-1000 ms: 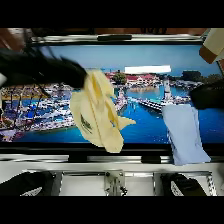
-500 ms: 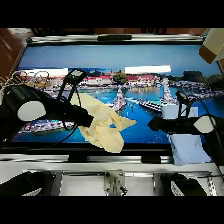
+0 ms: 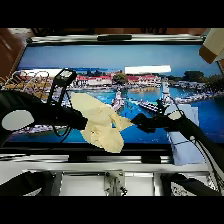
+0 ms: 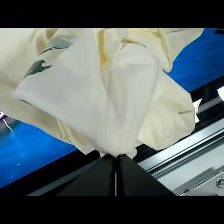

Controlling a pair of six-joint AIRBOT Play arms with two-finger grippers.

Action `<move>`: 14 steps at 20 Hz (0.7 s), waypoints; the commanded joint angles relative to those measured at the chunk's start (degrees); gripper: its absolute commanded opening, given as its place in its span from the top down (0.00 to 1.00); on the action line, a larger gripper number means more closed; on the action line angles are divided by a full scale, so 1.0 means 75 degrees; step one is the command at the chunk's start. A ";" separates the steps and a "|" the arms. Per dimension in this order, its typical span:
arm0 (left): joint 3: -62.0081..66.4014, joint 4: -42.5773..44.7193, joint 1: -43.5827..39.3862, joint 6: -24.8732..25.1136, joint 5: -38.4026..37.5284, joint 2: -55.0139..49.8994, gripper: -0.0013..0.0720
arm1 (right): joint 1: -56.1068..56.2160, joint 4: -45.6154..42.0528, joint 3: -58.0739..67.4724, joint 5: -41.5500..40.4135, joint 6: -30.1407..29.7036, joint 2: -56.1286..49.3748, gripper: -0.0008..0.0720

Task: Fold the shirts.

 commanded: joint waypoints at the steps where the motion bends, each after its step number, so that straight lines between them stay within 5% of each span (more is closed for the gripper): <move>1: -0.0003 0.0332 -0.0006 -0.0023 0.0335 -0.0277 0.94 | 0.0667 0.1093 0.0335 -0.0766 -0.0460 -0.0947 0.15; 2: 0.0000 0.0364 -0.0006 -0.0003 0.0490 -0.0321 0.94 | 0.0816 0.1093 0.0530 -0.0979 -0.0347 -0.1052 0.25; 3: 0.0000 0.0423 -0.0003 -0.0003 0.0629 -0.0338 0.94 | 0.0918 0.1096 0.0743 -0.1224 -0.0303 -0.1067 0.66; 4: 0.0003 0.0507 0.0026 0.0000 0.0749 -0.0335 0.94 | 0.0935 0.1090 0.1005 -0.1332 -0.0312 -0.1043 0.90; 8: 0.0714 0.1174 0.0300 0.0650 0.0533 -0.0297 0.94 | 0.0353 0.0353 0.2702 -0.0393 -0.1029 -0.0277 0.90; 11: 0.3197 0.1174 0.0638 0.1061 0.0070 -0.0108 0.94 | -0.0373 -0.0662 0.4357 0.0108 -0.1454 0.1384 0.90; 14: 0.6111 0.1040 0.0618 0.1058 0.0612 0.0297 0.94 | -0.1119 -0.1224 0.5904 -0.0673 -0.1457 0.3439 0.90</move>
